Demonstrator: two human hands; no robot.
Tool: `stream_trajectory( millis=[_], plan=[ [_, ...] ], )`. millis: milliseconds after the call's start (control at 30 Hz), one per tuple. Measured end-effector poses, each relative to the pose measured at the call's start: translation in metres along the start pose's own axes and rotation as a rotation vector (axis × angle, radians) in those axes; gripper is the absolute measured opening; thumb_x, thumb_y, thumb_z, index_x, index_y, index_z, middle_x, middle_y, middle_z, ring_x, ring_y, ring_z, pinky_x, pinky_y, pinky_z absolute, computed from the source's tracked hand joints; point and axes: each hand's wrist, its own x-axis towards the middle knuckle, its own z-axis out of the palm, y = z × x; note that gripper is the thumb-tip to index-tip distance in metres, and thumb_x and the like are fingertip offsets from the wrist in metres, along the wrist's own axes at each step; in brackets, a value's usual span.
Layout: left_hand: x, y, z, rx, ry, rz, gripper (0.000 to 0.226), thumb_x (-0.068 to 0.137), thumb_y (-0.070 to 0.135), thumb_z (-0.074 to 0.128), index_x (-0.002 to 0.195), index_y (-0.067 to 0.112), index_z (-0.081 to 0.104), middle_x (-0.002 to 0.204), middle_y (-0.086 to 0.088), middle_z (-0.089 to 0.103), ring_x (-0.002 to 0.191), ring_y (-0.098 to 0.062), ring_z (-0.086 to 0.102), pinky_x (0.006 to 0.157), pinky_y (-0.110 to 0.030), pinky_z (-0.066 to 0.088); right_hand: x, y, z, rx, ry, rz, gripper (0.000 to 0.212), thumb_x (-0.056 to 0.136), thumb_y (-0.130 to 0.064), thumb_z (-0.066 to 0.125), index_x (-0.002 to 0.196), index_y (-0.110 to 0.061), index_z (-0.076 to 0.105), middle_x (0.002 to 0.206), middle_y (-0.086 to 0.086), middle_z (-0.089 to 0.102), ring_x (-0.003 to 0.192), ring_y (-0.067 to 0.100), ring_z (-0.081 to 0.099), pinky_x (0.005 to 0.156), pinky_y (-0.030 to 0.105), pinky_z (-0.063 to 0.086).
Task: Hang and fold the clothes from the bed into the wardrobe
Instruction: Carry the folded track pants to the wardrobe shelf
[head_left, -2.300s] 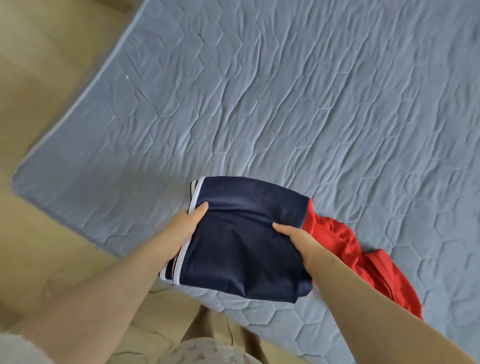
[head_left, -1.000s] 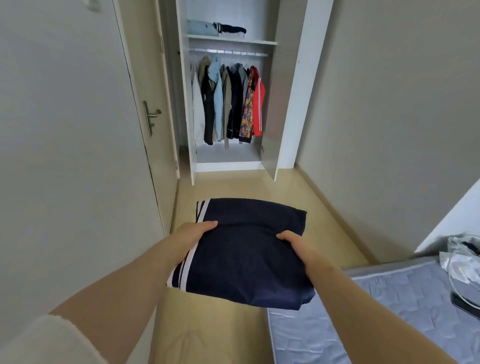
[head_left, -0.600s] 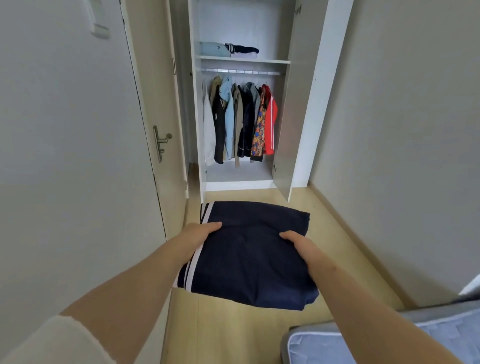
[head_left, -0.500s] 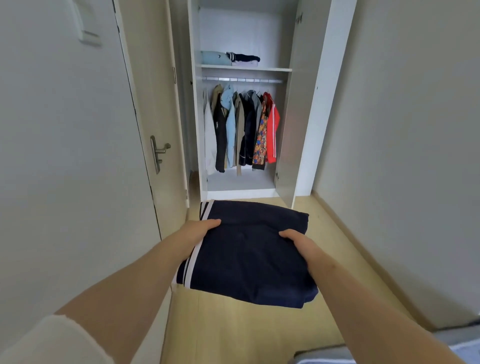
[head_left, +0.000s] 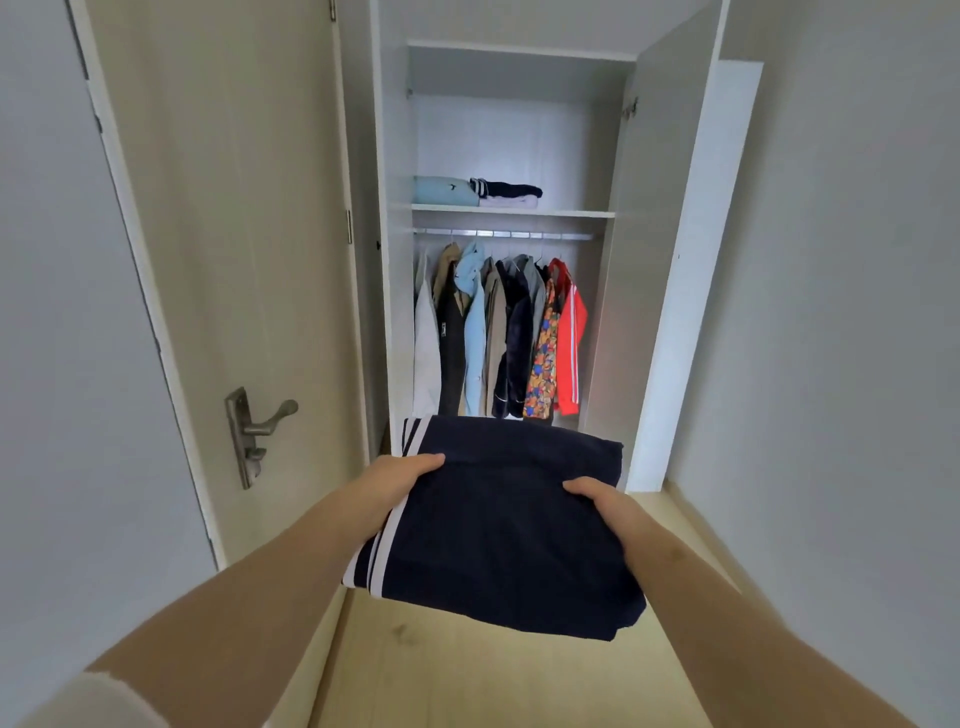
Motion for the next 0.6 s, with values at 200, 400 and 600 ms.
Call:
stream_trajectory(
  millis=[200, 400, 600],
  plan=[
    [0.098, 0.042, -0.005, 0.046, -0.024, 0.023, 0.05, 0.082, 0.038, 0.068, 0.12, 0.007, 0.058, 0.11, -0.013, 0.066, 0.099, -0.031, 0.063, 0.096, -0.044, 0.048, 0.085, -0.044, 0.016, 0.013, -0.001, -0.016, 0.018, 0.084, -0.027, 0.063, 0.091, -0.011, 0.059, 0.088, 0.01, 0.065, 0.079, 0.025, 0.06, 0.058, 0.03, 0.042],
    [0.214, 0.095, -0.004, 0.055, -0.079, 0.068, 0.047, 0.083, 0.037, 0.066, 0.119, 0.008, 0.058, 0.104, -0.012, 0.067, 0.091, -0.028, 0.065, 0.08, -0.037, 0.052, 0.187, -0.106, 0.031, -0.006, 0.063, -0.083, 0.015, 0.086, -0.026, 0.061, 0.089, -0.013, 0.057, 0.086, 0.009, 0.064, 0.076, 0.024, 0.059, 0.057, 0.031, 0.041],
    [0.334, 0.166, -0.036, 0.055, -0.07, 0.115, 0.047, 0.082, 0.037, 0.066, 0.119, 0.008, 0.059, 0.1, -0.011, 0.067, 0.088, -0.026, 0.065, 0.074, -0.034, 0.052, 0.292, -0.186, 0.076, 0.04, 0.04, -0.132, 0.013, 0.084, -0.024, 0.063, 0.087, -0.012, 0.06, 0.08, 0.008, 0.066, 0.075, 0.023, 0.061, 0.057, 0.029, 0.043]
  ],
)
